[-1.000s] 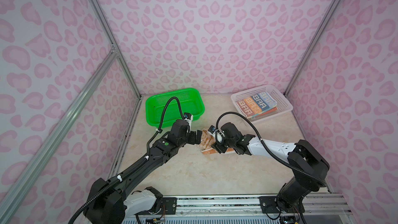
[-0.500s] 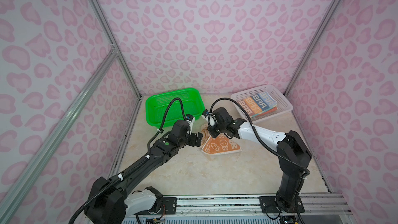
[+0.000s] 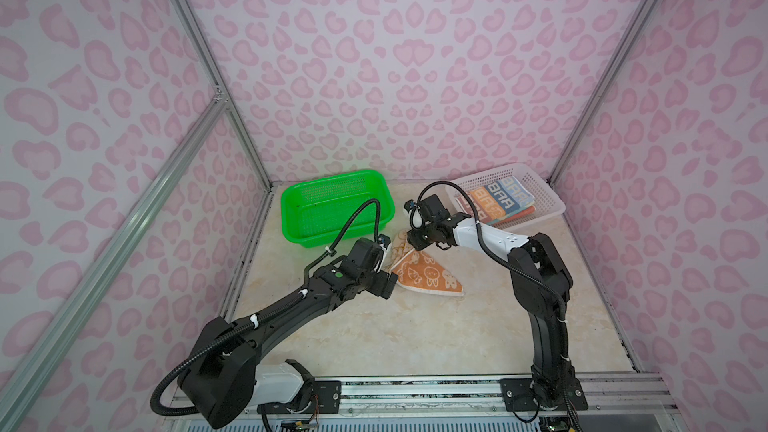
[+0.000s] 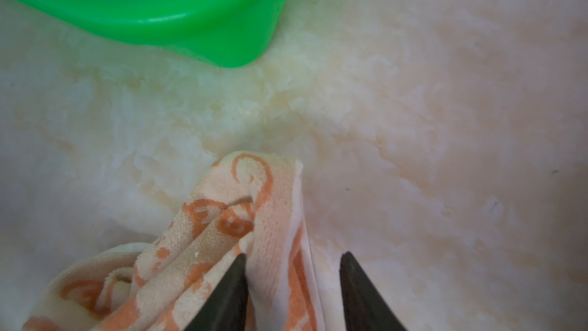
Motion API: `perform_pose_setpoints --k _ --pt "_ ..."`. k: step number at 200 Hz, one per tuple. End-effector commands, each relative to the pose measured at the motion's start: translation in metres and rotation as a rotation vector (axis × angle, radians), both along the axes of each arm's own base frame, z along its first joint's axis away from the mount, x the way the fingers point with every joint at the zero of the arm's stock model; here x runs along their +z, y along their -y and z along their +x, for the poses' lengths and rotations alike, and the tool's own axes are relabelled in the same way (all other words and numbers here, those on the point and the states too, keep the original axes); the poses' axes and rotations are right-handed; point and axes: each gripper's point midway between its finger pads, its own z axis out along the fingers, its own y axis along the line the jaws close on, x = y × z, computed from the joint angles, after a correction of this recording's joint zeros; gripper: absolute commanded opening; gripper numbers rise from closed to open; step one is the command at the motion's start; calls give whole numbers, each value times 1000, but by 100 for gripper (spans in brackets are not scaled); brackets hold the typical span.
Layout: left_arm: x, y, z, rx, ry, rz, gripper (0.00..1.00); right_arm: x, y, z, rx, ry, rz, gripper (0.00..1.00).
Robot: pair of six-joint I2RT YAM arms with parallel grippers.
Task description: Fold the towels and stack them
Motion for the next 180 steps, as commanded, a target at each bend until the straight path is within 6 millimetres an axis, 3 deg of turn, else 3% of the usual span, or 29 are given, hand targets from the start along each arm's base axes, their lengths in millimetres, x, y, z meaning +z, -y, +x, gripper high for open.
perform_pose_setpoints --k 1,36,59,63,114,146,180 --pt "4 -9 14 1 74 98 97 5 3 -10 28 14 18 52" --pt "16 1 23 -31 125 72 97 31 26 -24 71 148 -10 63" --pt "25 7 26 -29 143 23 97 46 43 -35 91 224 -46 97" --pt "26 8 26 -29 143 16 97 48 45 -38 103 235 -51 98" --pt "45 -10 34 65 212 -30 97 53 45 -88 307 418 -152 98" --pt "60 -31 42 152 251 -104 97 44 26 -113 380 493 -146 98" --pt "71 -43 45 209 288 -150 98 22 -2 -140 440 468 -129 79"
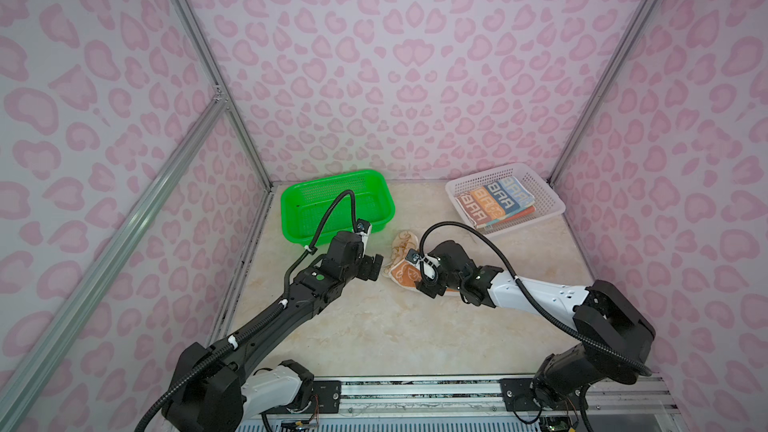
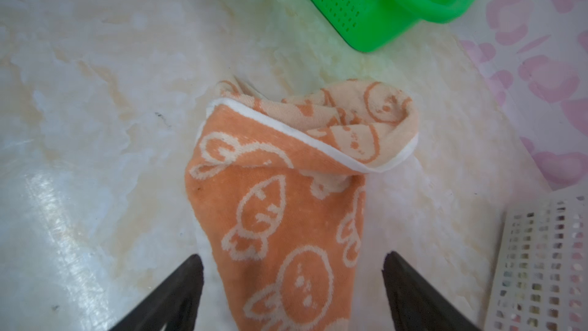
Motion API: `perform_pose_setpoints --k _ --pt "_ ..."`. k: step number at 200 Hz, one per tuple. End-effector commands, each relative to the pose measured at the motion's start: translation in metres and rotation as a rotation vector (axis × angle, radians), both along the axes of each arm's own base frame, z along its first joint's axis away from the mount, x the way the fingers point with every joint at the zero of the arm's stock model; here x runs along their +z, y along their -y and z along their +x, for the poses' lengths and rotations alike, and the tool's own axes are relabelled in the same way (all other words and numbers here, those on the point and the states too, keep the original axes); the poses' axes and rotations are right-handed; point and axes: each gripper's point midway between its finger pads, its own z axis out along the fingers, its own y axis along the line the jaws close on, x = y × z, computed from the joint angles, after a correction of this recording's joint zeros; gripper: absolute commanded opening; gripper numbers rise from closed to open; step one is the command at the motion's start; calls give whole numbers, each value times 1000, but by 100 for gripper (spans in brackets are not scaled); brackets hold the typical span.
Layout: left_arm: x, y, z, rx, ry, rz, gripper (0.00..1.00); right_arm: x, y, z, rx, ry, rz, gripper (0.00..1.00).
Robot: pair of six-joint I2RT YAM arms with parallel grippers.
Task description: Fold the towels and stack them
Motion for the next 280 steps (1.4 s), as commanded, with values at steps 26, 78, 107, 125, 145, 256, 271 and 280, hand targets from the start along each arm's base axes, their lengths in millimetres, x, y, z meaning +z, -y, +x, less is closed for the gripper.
perform_pose_setpoints --k 26,78,107,125,145,256,271,280 --pt "15 -8 7 57 56 -73 98 -23 -30 -14 2 69 1 73" --pt "11 -12 3 52 48 -60 98 -43 -39 -13 -55 142 0 55" --pt "11 -7 1 12 48 -57 98 -43 -37 -9 -70 156 -14 32" --pt "11 -4 1 -9 47 -52 98 -39 -37 -10 -62 158 -8 20" --pt "12 0 3 -29 48 -50 98 -34 -35 -12 -46 127 12 10" --pt "8 37 -4 -394 258 272 98 12 -14 -22 93 -370 312 2" --pt "2 45 -4 -453 312 369 98 15 -14 -21 94 -379 312 2" --pt "-1 47 -3 -471 340 413 98 16 -13 -21 92 -388 305 2"
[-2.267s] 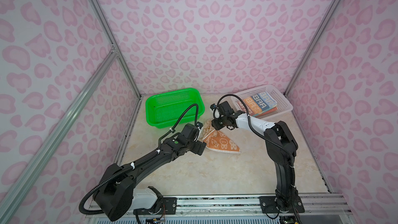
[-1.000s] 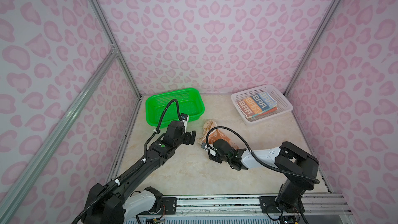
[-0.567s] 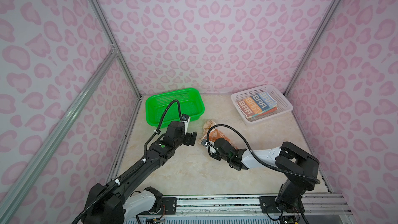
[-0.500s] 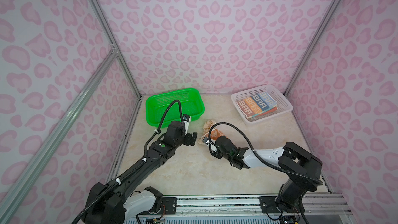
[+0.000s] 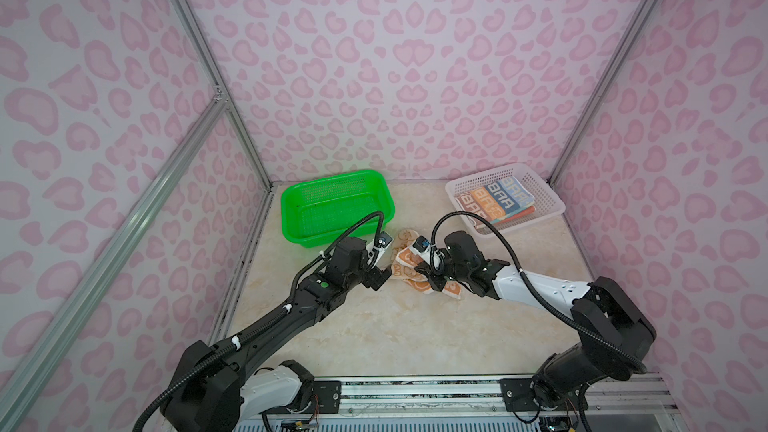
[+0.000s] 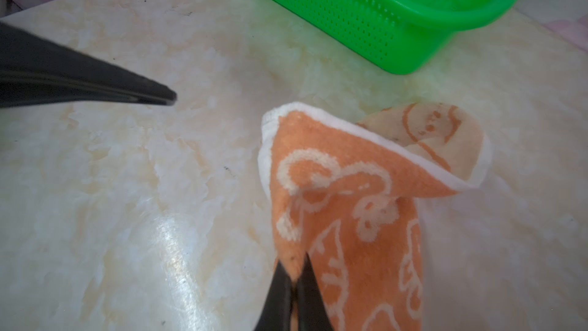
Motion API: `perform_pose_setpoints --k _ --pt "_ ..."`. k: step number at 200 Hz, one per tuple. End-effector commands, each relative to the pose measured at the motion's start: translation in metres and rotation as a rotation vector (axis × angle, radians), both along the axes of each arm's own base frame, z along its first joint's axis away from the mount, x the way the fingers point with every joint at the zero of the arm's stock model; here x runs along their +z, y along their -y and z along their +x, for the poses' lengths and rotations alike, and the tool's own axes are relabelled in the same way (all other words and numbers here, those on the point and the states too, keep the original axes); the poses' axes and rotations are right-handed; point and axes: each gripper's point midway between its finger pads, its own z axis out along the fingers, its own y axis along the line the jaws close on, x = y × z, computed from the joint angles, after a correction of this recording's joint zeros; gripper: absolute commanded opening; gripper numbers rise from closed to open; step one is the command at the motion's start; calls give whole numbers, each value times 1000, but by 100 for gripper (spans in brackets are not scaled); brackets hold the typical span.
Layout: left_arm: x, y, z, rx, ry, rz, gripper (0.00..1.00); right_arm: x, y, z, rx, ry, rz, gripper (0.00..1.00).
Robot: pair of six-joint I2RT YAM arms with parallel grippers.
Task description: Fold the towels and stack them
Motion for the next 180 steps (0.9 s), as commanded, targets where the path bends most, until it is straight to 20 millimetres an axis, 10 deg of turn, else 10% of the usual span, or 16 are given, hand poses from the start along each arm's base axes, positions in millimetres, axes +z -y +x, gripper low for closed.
perform_pose_setpoints --k 1,101,180 --pt "3 8 8 -93 160 144 98 -1 -3 -15 59 -95 13 2" --pt "2 39 25 -197 441 313 100 3 -2 -17 78 -153 11 3" --pt "-13 68 4 -315 403 282 83 14 4 -10 77 -153 60 4"
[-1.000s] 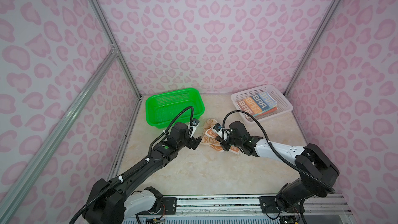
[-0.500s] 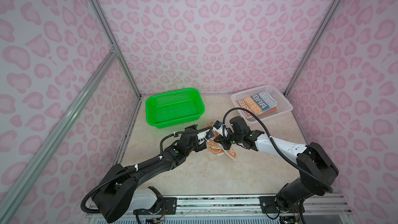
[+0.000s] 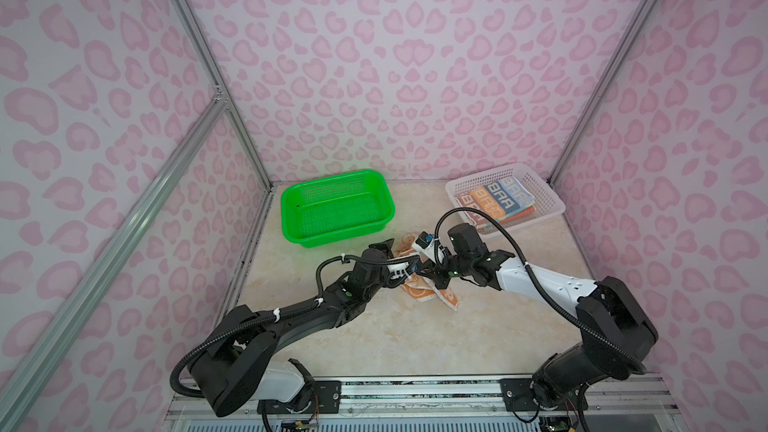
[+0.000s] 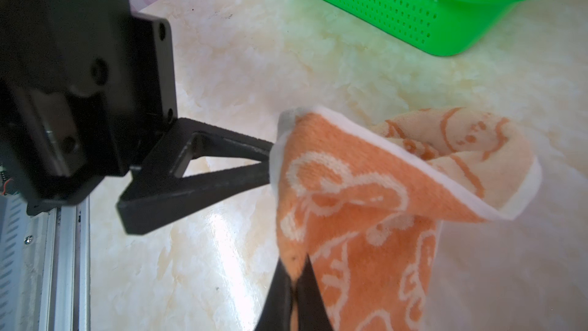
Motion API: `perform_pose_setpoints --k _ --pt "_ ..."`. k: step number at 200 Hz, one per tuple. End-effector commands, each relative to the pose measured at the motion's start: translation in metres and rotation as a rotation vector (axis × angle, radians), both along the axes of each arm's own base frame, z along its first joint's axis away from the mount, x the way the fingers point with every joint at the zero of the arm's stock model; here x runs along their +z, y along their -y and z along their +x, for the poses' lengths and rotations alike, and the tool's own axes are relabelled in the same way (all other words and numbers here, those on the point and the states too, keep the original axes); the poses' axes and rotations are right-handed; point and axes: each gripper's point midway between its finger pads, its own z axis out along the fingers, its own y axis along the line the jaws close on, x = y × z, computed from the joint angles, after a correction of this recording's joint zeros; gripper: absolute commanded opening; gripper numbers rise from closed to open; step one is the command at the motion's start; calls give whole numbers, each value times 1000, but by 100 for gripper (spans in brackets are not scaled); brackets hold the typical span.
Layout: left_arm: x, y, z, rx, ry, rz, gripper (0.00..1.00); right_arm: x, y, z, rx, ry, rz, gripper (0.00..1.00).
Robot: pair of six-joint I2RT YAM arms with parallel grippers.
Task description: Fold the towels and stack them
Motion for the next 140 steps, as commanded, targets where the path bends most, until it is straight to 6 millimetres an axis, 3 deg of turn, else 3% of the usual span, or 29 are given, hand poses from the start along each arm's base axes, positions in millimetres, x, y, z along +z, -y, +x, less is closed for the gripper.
perform_pose_setpoints --k 1,20,48,91,126,140 --pt "0 12 -5 -42 9 -12 83 5 -2 -1 17 -4 30 4" --pt "-6 19 -8 -58 4 2 80 6 -1 0 19 -4 33 4" --pt "-12 25 -6 -65 22 13 65 6 -1 0 25 -4 28 4" --pt "-11 29 0 -60 38 19 43 5 0 1 31 -9 16 4" --pt "-8 31 0 -69 43 33 37 3 0 1 39 -14 1 4" --pt "-8 29 0 -68 45 53 26 2 0 2 38 -13 -5 4"
